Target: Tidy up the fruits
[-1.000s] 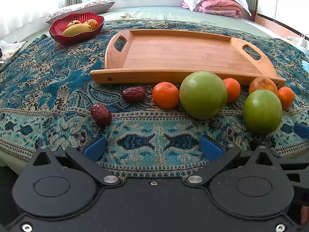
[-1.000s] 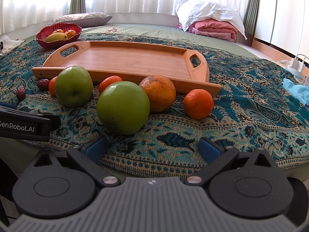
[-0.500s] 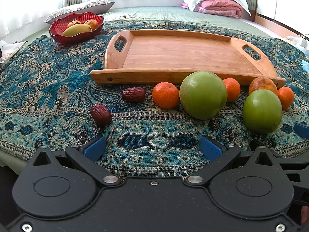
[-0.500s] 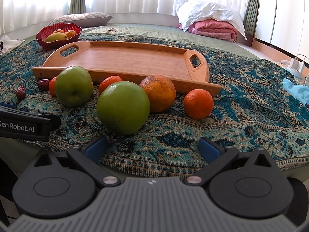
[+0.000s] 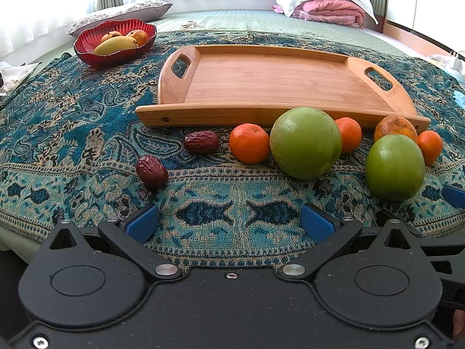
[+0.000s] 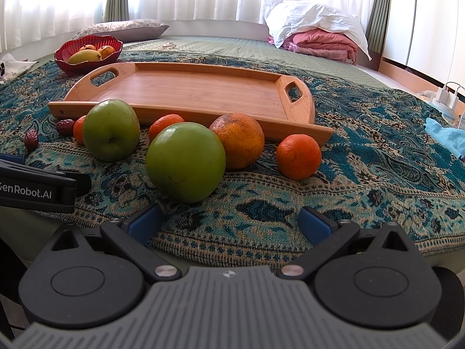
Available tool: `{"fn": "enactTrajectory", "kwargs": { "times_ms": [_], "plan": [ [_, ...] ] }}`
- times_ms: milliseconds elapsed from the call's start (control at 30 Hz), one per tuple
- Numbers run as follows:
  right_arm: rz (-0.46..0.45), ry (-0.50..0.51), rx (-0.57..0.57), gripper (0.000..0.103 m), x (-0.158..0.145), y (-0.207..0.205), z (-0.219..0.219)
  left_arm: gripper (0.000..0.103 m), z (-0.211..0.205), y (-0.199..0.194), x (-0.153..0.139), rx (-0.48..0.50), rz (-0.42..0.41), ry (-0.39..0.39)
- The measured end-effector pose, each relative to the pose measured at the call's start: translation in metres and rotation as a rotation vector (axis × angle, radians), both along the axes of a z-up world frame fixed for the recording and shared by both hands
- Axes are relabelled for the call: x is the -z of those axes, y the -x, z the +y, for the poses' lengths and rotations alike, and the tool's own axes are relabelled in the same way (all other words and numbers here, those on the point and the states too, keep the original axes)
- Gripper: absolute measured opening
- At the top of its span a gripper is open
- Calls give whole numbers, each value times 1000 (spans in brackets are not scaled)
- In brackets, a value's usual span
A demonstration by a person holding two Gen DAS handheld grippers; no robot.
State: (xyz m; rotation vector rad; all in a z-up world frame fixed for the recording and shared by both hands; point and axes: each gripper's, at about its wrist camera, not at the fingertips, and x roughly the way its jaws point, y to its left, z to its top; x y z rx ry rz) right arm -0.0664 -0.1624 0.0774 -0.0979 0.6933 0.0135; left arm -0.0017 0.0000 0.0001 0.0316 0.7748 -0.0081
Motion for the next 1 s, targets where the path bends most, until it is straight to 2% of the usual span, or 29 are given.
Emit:
{"fn": "enactTrajectory", "kwargs": {
  "times_ms": [267, 667, 800, 867, 1000],
  "plan": [
    [-17, -10, 1, 103, 1, 2, -2, 103, -6, 1, -5, -2, -6, -15],
    [-24, -4, 22, 103, -1, 2, 2, 103, -3, 8, -8, 14, -67, -8],
    [-46, -22, 13, 103, -5, 4, 0, 103, -3, 12, -17, -1, -138, -16],
    [-70, -31, -5, 103, -7, 5, 0, 103, -1, 14, -24, -12, -185, 4],
    [-124, -61, -49, 99, -11, 8, 4, 102, 6, 15, -36, 8, -242, 106]
  ]
}}
